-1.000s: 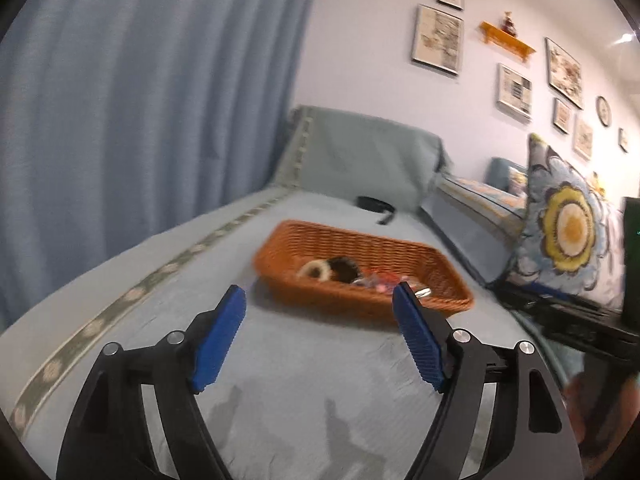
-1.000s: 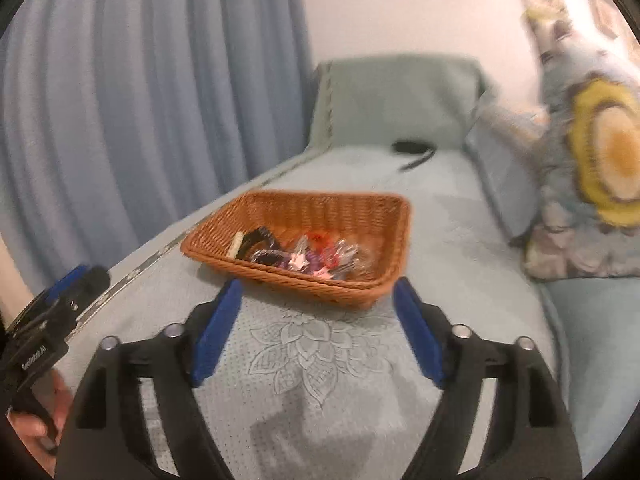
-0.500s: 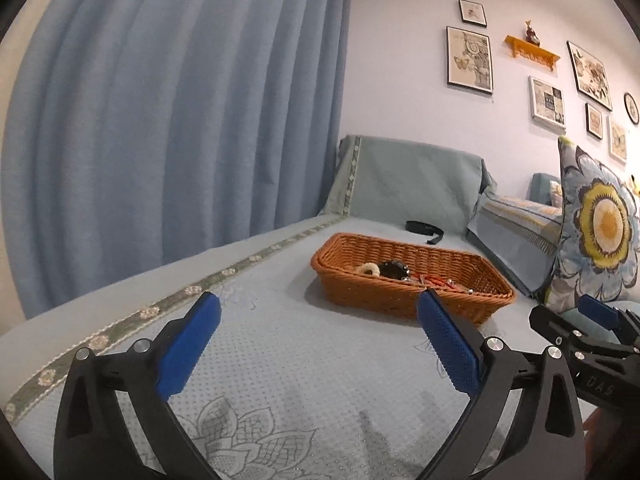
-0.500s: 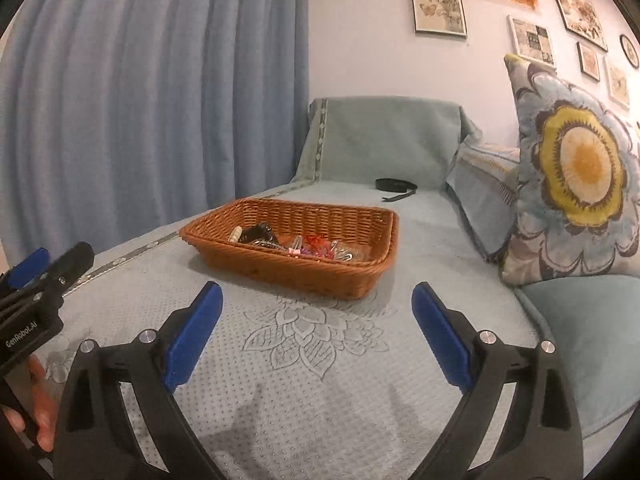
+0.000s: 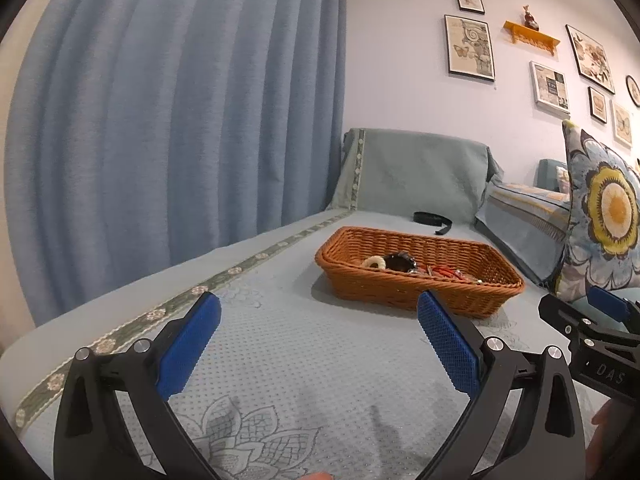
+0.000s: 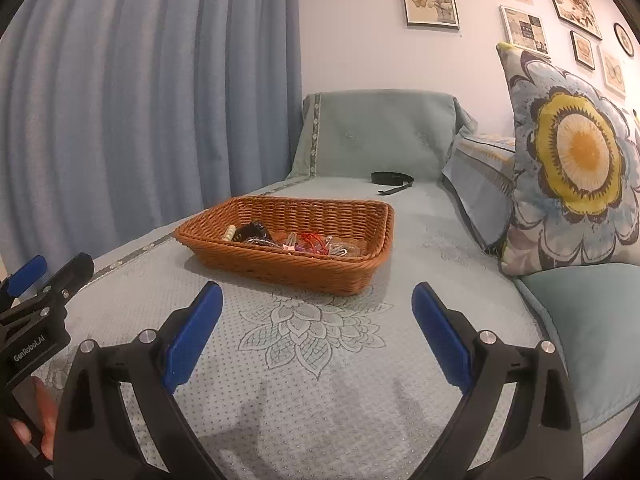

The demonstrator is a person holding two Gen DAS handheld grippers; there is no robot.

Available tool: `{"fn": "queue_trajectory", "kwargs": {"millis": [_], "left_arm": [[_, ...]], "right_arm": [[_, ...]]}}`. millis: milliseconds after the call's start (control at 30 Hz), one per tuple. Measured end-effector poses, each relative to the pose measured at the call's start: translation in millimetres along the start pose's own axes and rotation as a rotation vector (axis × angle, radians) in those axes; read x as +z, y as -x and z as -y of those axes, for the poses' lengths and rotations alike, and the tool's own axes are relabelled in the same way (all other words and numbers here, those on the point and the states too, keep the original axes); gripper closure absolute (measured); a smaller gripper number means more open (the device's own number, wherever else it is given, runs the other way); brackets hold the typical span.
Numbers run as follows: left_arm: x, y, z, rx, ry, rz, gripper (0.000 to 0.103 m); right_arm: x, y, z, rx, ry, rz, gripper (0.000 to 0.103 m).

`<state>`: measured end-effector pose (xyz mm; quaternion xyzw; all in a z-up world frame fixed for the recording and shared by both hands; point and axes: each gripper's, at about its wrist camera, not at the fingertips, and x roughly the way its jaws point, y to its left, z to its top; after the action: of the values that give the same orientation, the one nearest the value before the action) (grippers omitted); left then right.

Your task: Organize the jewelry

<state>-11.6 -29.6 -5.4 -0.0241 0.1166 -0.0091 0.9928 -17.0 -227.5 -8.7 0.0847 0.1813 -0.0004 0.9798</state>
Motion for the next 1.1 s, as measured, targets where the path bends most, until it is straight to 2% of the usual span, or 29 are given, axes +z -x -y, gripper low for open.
{"fn": "queue_trajectory", "kwargs": {"millis": [1100], "left_arm": [[-0.6, 2.9, 4.9, 0.023, -0.022, 0.007, 0.008]], "right_arm": [[0.7, -2.8, 1.7, 0.007, -0.017, -0.013, 0.012]]}}
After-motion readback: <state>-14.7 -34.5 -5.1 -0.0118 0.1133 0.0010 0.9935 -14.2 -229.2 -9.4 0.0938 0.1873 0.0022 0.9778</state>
